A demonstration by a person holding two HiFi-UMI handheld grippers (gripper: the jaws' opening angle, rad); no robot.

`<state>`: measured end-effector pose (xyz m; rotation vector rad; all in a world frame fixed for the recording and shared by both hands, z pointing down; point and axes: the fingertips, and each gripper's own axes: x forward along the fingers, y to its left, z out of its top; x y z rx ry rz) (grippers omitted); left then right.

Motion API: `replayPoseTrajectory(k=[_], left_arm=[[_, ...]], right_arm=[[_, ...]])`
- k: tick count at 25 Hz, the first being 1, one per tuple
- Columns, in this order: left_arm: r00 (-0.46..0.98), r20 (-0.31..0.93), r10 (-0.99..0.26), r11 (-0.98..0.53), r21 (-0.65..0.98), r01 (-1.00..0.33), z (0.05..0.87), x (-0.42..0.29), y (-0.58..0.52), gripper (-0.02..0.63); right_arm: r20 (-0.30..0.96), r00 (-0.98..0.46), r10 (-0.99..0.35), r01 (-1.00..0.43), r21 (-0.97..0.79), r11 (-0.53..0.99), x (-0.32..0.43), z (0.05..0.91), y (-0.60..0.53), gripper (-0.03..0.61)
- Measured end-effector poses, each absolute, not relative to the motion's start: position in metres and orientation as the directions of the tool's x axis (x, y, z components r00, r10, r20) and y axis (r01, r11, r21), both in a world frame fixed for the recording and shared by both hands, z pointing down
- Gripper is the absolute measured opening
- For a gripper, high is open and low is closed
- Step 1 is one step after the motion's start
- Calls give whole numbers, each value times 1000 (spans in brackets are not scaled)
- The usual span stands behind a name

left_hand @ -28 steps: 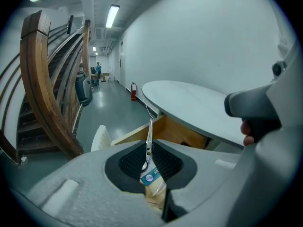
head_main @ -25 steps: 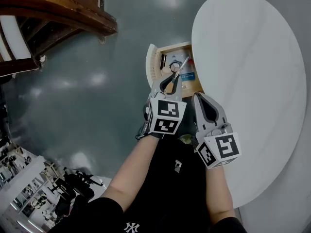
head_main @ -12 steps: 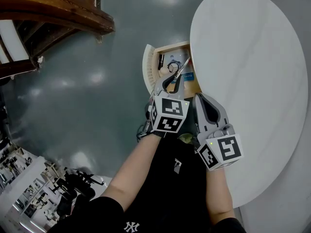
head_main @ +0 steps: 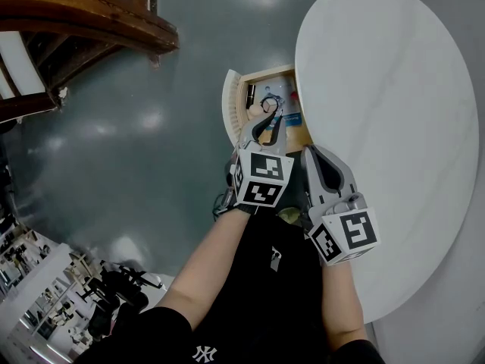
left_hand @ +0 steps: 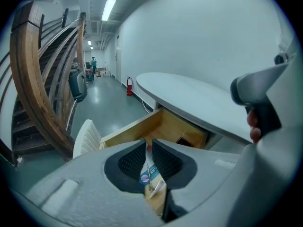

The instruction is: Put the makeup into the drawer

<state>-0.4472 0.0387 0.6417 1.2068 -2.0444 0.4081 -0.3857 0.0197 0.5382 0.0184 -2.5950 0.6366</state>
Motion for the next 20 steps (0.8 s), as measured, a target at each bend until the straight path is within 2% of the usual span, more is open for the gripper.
replayPoseTrajectory(k=[12,20], left_arm=[[-341,651,-678,506,77,-859,574,-442,48,22],[-348,561,-751,498,134,-857,499,-434,49,11]], right_arm=[[419,-905,70,-116,-402,908,-389,493,24,15],[392,-920,33,-117,-354,928,-382,449,19,15]])
